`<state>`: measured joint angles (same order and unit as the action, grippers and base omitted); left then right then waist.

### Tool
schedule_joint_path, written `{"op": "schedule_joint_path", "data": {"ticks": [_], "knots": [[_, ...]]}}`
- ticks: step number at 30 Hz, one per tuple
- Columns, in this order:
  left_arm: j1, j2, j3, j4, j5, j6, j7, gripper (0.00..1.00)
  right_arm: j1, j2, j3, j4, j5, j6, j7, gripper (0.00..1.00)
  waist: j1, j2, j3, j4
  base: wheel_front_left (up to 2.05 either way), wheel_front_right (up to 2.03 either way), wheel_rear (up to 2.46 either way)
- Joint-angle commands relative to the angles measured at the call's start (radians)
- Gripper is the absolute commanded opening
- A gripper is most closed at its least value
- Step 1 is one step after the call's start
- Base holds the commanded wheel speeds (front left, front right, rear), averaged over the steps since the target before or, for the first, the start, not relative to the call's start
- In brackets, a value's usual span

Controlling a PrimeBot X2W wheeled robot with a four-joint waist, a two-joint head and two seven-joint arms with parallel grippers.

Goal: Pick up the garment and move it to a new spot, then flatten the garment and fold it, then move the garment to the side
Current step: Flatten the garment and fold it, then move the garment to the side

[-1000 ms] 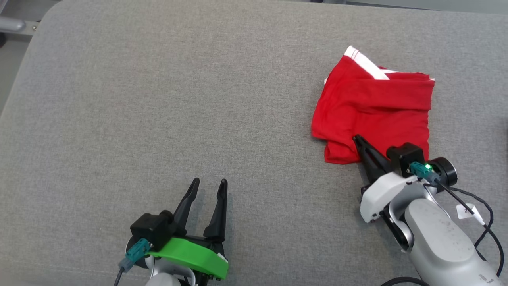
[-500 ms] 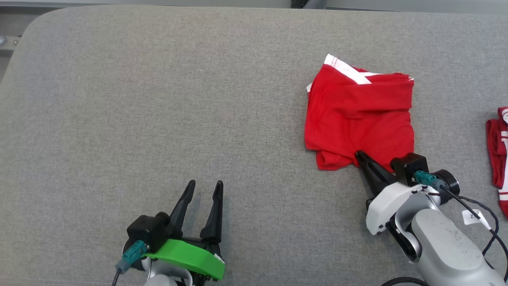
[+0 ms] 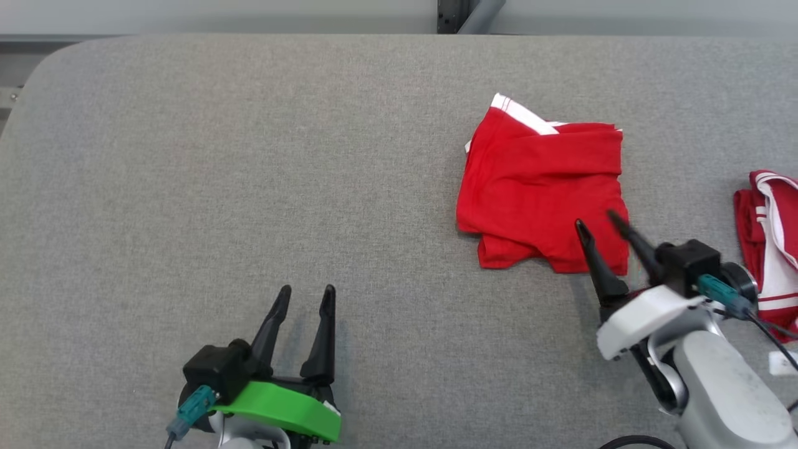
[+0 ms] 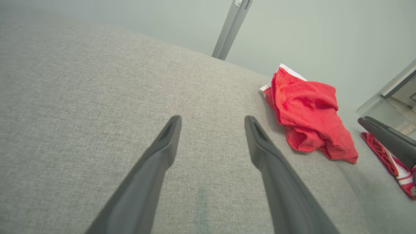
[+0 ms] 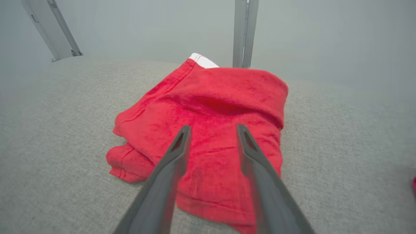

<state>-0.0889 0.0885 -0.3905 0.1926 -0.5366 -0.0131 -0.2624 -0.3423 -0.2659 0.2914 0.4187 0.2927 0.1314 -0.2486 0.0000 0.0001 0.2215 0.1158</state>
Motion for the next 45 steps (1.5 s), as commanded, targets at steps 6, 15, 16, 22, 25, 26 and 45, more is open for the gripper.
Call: {"op": "schedule_joint_path", "data": {"ticks": [6, 15, 16, 22, 25, 26, 45], "knots": [[0.042, 0.025, 0.056, -0.045, 0.077, 0.012, -0.002, 1.00, 0.153, 0.035, -0.192, -0.175, -0.085, -0.002, -0.016, 1.00, 0.0000, -0.0001, -0.055, -0.026, 0.00, 0.00, 0.00], [0.127, -0.003, 0.177, -0.095, 0.212, -0.028, -0.002, 1.00, 0.382, 0.099, -0.398, -0.301, -0.191, -0.002, -0.017, 1.00, 0.0000, -0.0001, -0.123, -0.035, 0.00, 0.00, 0.00], [0.134, -0.008, 0.191, -0.096, 0.221, -0.035, -0.002, 1.00, 0.394, 0.103, -0.408, -0.298, -0.192, -0.002, -0.017, 1.00, 0.0000, -0.0001, -0.128, -0.034, 0.00, 0.00, 0.00], [0.183, -0.027, 0.267, -0.086, 0.280, -0.062, -0.002, 1.00, 0.455, 0.122, -0.430, -0.280, -0.180, -0.002, -0.017, 1.00, 0.0000, -0.0001, -0.163, -0.032, 0.00, 0.00, 0.00], [0.207, -0.031, 0.293, -0.080, 0.296, -0.071, -0.002, 1.00, 0.475, 0.130, -0.438, -0.277, -0.175, -0.002, -0.017, 1.00, 0.0000, -0.0001, -0.184, -0.032, 0.00, 0.00, 0.00], [0.213, -0.032, 0.301, -0.080, 0.302, -0.073, -0.002, 1.00, 0.480, 0.132, -0.441, -0.277, -0.173, -0.002, -0.017, 1.00, 0.0000, -0.0001, -0.190, -0.032, 0.00, 0.00, 0.00], [0.103, -0.037, 0.229, -0.105, 0.239, -0.054, -0.002, 1.00, -0.038, 0.002, -0.313, -0.012, 0.195, -0.001, 0.441, 1.00, 0.0000, -0.0001, -0.013, 0.043, 0.00, 0.00, 0.00]]}}
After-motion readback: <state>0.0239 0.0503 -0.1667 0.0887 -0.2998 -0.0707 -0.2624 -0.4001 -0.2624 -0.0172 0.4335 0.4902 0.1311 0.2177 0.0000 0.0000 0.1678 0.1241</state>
